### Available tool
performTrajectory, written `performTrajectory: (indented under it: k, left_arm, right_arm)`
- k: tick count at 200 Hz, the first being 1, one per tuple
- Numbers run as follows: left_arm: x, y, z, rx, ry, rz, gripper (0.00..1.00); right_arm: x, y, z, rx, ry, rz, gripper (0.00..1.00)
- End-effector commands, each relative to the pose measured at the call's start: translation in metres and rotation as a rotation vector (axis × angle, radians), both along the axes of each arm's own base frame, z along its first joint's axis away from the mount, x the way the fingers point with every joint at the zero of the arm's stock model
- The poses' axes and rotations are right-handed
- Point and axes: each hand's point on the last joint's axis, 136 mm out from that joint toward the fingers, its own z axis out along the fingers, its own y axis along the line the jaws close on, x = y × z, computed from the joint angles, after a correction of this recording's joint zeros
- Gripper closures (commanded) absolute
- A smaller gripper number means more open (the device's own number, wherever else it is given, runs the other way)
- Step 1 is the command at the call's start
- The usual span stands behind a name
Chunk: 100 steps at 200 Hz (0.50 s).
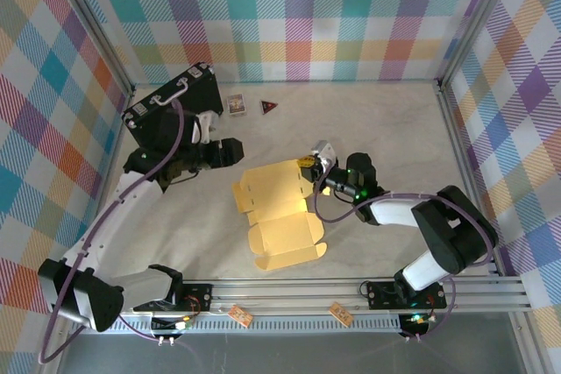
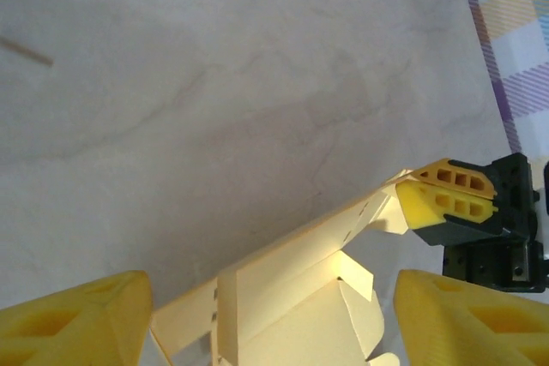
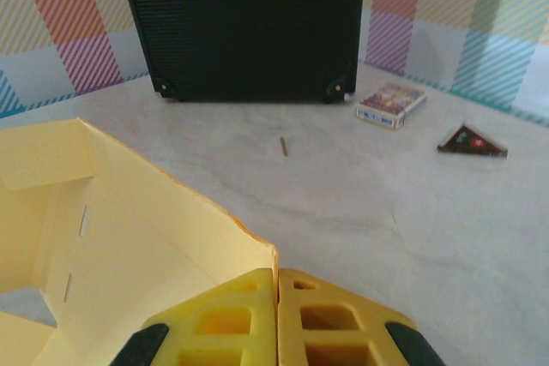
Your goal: Fold the paper box
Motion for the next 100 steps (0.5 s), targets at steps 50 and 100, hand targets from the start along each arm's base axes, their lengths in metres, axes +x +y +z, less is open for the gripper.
performTrajectory:
  k: [50,100]
  left_arm:
    - [-0.034,-0.064,-0.024,0.448,-0.160,-0.767,0.25]
    - [-0.017,-0.083,-0.049,0.594,-0.165,-0.895,0.34]
  right_arm:
    - [-0.015,0.003,0.029,0.022,-0.186,0.062,0.95]
    - [-0.016,0.003,0.027,0.019,-0.194,0.068,0.95]
